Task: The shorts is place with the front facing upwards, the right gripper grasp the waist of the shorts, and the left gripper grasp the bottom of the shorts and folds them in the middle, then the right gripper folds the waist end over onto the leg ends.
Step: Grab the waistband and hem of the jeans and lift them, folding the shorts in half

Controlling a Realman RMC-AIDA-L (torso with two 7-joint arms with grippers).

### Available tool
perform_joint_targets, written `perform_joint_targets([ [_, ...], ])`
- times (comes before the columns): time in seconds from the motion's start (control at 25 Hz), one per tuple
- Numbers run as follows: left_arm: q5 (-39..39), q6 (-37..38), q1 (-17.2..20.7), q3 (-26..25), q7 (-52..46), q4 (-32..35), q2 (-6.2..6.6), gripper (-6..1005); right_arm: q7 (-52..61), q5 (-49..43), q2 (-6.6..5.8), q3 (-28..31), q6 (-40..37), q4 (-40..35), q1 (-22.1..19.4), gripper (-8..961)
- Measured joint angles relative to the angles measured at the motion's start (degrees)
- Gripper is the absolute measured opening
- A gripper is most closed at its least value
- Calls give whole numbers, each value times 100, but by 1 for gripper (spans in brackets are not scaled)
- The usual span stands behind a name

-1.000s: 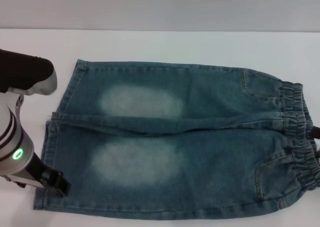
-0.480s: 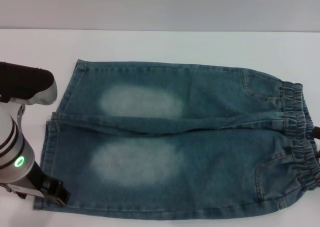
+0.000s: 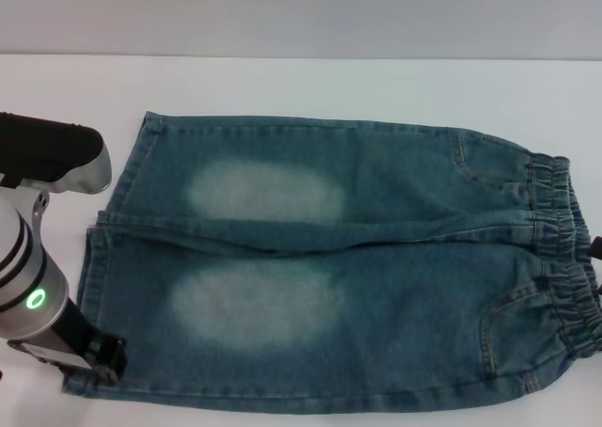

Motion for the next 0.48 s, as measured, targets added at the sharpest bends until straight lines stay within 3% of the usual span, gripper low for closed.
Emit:
perform_joint_targets([
  [0.28,-16,-37,12,-4,17,98,1,395,-1,2,4,103,90,-8,-32,805],
  [0.4,-26,-66,5,-4,18,151,3,161,-1,3,9,177,142,-15,-43,804],
  [0.48,-28,-76,2,-4,18,173,2,107,-5,-113,9,250,163,-32,-73,804],
])
